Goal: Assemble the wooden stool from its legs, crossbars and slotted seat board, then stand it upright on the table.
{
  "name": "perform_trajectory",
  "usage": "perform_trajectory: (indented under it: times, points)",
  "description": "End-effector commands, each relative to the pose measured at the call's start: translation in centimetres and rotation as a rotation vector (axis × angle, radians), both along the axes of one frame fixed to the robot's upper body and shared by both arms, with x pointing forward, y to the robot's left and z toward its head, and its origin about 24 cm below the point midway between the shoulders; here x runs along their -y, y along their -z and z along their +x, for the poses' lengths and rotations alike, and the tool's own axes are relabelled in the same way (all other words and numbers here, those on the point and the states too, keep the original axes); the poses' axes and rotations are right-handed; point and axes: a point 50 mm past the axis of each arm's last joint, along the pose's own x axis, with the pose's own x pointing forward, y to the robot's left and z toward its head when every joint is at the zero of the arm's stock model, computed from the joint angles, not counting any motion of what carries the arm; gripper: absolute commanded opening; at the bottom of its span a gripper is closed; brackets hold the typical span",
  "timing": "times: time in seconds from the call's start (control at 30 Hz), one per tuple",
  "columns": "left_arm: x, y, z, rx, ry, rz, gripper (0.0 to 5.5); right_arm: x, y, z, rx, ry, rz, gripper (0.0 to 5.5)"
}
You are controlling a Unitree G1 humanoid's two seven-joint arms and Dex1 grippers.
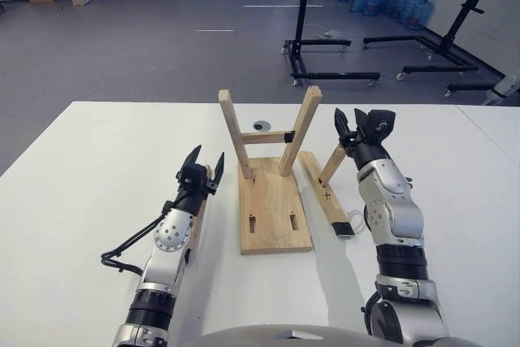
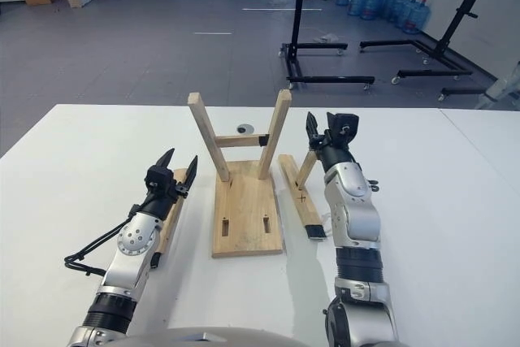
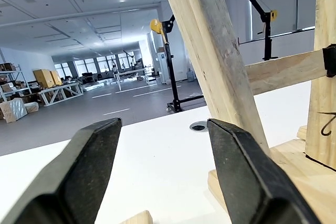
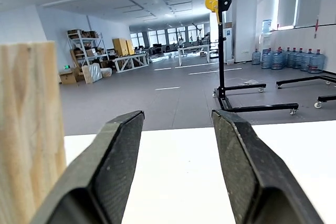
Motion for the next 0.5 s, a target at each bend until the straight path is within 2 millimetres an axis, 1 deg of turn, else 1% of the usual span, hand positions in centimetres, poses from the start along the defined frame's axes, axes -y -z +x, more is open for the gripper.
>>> perform_trajectory:
  times: [0.03, 0.1, 0.13, 0.23, 0.3, 0.33, 0.4, 0.47, 0.5]
  points:
    - [0.1, 0.2, -0.3, -0.004, -0.009, -0.006, 2.97, 3.4, 0.4, -0.5, 0.006, 0.095, 0.005, 2.38]
    - [0.0, 0.3, -0.4, -0.007, -0.018, -0.011, 2.97, 4.6, 1.1, -0.9, -0.023, 0.135, 0.028, 2.38]
    - [0.0, 0.3, -0.5, -0.009, -0.023, -0.013, 2.97, 4.8, 1.5, -1.0, -0.039, 0.139, 0.037, 2.38]
    - [0.2, 0.5, -0.8, -0.016, -0.025, -0.018, 2.97, 4.8, 3.7, -1.9, -0.132, 0.119, 0.019, 2.38]
    - [0.4, 0.7, -1.1, -0.020, -0.026, -0.019, 2.97, 4.8, 5.3, -3.3, -0.210, 0.086, -0.023, 2.38]
    - [0.4, 0.8, -1.3, -0.024, -0.030, -0.021, 2.97, 4.7, 5.9, -4.0, -0.244, 0.055, -0.018, 2.38]
    - [0.5, 1.1, -1.7, -0.037, -0.040, -0.023, 2.97, 4.0, 6.5, -5.3, -0.296, -0.038, 0.013, 2.38]
    - [0.6, 1.3, -2.0, -0.045, -0.038, -0.021, 2.97, 3.8, 6.9, -6.5, -0.353, -0.093, 0.018, 2.38]
    - [0.7, 1.3, -2.2, -0.047, -0.039, -0.019, 2.97, 3.8, 7.0, -7.2, -0.386, -0.117, 0.018, 2.57]
